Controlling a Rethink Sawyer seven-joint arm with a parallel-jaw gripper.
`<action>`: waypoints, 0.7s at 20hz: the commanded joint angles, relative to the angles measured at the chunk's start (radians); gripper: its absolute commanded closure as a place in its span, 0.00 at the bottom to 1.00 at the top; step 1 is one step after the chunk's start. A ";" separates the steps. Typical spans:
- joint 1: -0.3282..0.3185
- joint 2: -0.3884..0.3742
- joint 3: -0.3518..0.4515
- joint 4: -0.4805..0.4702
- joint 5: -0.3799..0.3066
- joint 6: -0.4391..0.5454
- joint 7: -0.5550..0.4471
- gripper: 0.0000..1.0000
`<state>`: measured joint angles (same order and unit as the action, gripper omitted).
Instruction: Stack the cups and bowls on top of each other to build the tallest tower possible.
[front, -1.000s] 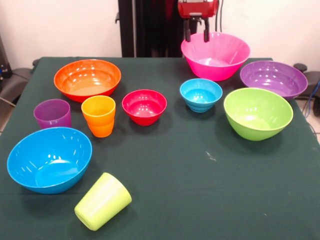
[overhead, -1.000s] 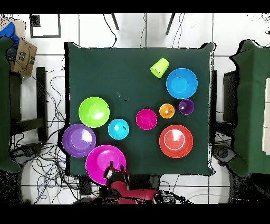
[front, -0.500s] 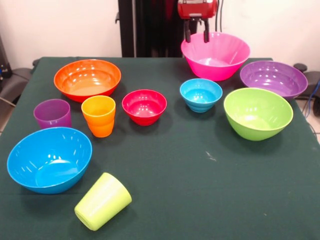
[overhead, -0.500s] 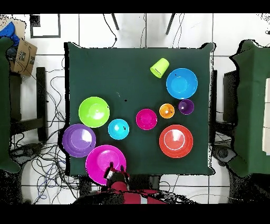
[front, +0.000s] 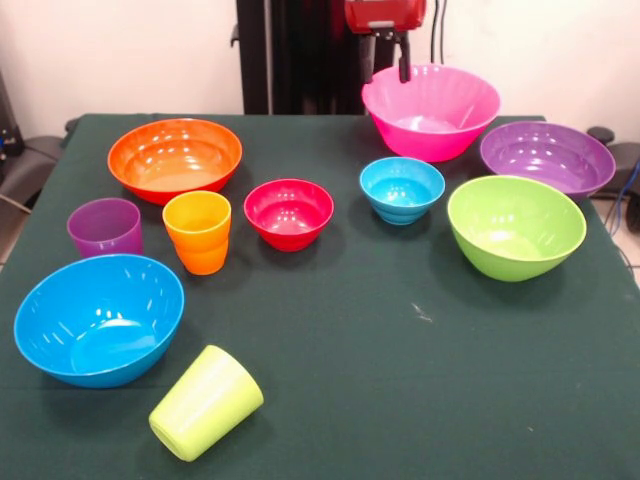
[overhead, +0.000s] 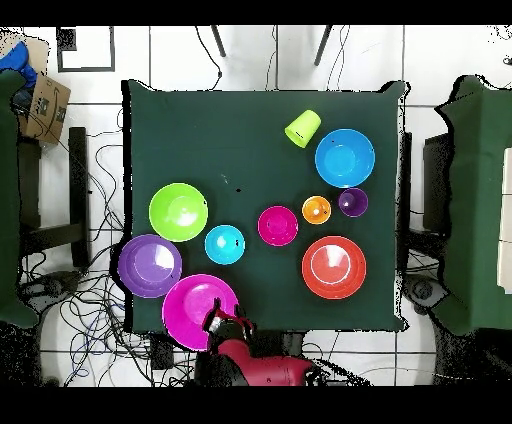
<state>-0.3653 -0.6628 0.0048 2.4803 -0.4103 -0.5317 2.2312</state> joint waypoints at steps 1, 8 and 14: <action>-0.024 -0.035 0.107 -0.106 -0.038 0.159 0.055 0.00; -0.027 -0.038 0.102 -0.106 -0.049 0.165 0.050 0.00; -0.011 0.013 0.086 -0.139 -0.062 0.126 0.050 0.00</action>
<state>-0.3856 -0.7191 0.0184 2.4780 -0.4263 -0.4809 2.2312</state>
